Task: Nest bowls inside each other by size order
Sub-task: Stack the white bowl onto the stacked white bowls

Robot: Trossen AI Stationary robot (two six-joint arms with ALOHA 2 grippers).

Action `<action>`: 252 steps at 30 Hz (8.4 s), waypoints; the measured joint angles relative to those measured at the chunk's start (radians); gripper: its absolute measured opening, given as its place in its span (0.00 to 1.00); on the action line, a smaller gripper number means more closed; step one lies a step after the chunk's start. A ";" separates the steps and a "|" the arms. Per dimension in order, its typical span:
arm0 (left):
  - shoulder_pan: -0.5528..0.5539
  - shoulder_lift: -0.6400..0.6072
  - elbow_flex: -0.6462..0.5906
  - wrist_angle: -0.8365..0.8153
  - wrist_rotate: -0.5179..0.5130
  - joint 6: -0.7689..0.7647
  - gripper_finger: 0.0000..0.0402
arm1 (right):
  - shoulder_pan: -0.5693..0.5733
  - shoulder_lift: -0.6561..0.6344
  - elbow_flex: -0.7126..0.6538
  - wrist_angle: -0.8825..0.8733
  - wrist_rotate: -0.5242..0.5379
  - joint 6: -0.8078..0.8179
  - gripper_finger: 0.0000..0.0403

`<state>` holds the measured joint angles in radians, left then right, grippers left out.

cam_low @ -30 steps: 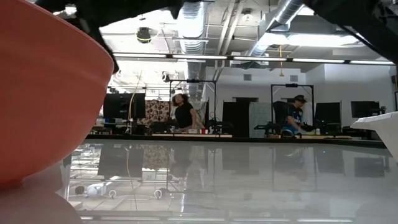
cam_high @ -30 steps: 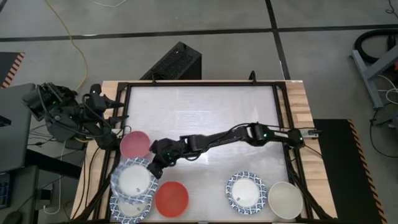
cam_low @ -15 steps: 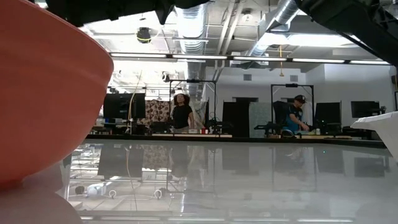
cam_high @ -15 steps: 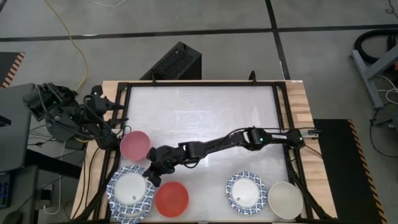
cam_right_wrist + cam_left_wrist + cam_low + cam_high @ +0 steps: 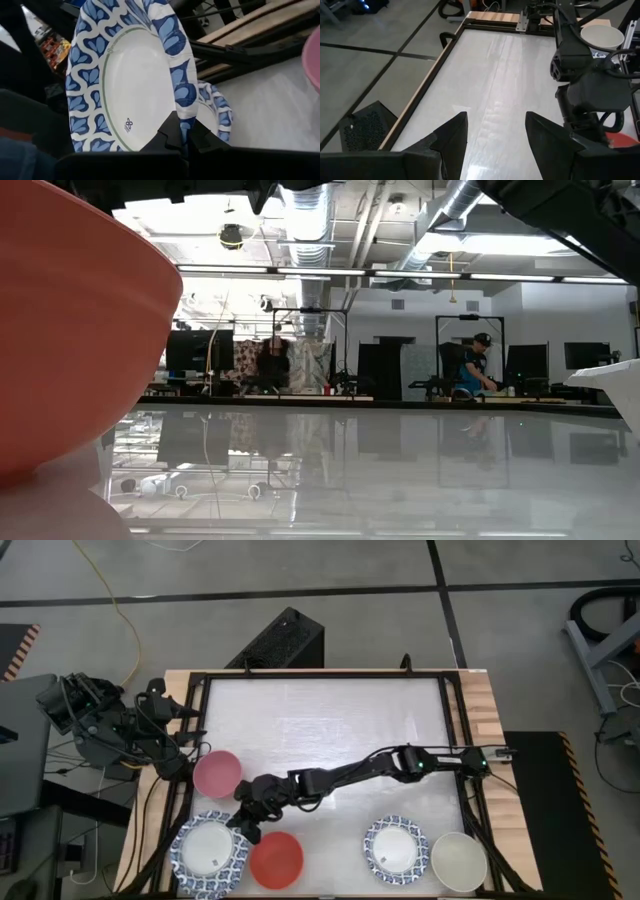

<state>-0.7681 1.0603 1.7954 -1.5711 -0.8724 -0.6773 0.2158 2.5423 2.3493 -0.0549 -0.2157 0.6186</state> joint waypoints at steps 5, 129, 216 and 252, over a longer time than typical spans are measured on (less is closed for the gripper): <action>0.000 0.008 0.000 0.000 0.000 0.000 0.47 | 0.009 0.000 0.000 0.040 -0.015 -0.008 0.02; 0.000 0.188 0.000 0.024 0.214 0.069 0.26 | -0.005 -0.051 -0.019 -0.203 -0.027 -0.260 0.02; -0.234 0.382 -0.805 0.931 0.292 -0.779 0.00 | 0.136 -0.894 -0.056 -1.224 0.708 -0.410 0.02; -0.229 0.347 -0.789 0.830 0.350 -0.849 0.00 | 0.115 -0.892 -0.118 -1.266 0.407 -0.397 0.02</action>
<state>-0.9974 1.4073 1.0061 -0.7414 -0.5219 -1.5260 0.3309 1.6501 2.2317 -1.3211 0.1915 0.2212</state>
